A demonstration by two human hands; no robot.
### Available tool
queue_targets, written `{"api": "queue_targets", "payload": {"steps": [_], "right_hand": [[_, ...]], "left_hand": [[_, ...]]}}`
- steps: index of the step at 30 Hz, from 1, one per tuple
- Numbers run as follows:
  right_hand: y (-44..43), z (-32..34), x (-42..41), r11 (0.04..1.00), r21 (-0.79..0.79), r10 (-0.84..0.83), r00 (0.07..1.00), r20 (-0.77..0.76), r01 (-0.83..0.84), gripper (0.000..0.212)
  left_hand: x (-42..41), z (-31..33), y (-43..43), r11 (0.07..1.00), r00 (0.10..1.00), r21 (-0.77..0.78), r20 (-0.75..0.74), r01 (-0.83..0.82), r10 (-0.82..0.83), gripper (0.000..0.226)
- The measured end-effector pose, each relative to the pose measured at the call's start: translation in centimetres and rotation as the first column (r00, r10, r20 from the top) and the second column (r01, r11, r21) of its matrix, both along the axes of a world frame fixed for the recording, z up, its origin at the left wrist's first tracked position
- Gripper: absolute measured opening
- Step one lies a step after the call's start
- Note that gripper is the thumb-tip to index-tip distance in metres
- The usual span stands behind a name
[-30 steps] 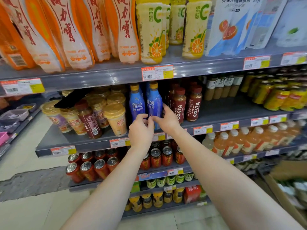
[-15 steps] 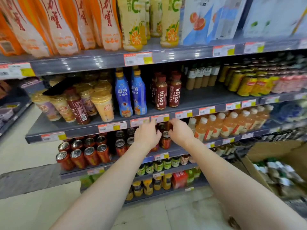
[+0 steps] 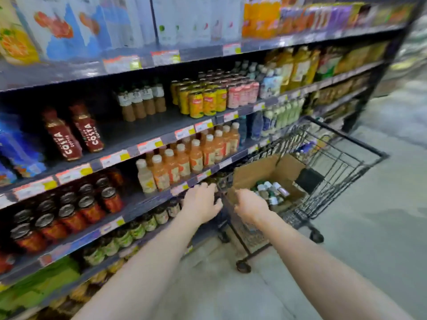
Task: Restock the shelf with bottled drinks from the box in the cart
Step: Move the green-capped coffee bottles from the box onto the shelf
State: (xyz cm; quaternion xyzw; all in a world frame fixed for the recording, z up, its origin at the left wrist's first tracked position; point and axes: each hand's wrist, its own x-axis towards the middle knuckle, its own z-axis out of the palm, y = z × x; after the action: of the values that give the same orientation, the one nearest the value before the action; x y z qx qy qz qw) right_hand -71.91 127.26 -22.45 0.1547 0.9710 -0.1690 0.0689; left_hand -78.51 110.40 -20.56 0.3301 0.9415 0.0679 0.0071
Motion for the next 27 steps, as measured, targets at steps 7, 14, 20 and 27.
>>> {"api": "queue_targets", "payload": {"steps": [7, 14, 20, 27], "right_hand": [[11.8, -2.4, 4.7, 0.971, -0.046, -0.234, 0.972, 0.028, 0.235, 0.033], [20.4, -4.7, 2.2, 0.938, -0.074, -0.329, 0.938, 0.105, 0.338, 0.044], [28.0, -5.7, -3.9, 0.938, -0.074, -0.323, 0.931, 0.170, 0.339, 0.039], [35.4, -8.4, -10.1, 0.929, -0.072, -0.334, 0.905, 0.264, 0.364, 0.039]], "left_hand": [[1.5, -2.6, 11.7, 0.992, 0.984, -0.033, 0.130, 0.124, -0.119, 0.049], [-3.3, -6.5, 20.7, 0.988, 0.965, -0.099, 0.248, 0.117, -0.090, 0.040], [-10.1, -10.3, 28.1, 0.979, 0.947, -0.178, 0.317, 0.103, -0.042, 0.043], [-16.2, -13.1, 34.9, 0.961, 0.932, -0.249, 0.361, 0.117, -0.020, 0.043]]}}
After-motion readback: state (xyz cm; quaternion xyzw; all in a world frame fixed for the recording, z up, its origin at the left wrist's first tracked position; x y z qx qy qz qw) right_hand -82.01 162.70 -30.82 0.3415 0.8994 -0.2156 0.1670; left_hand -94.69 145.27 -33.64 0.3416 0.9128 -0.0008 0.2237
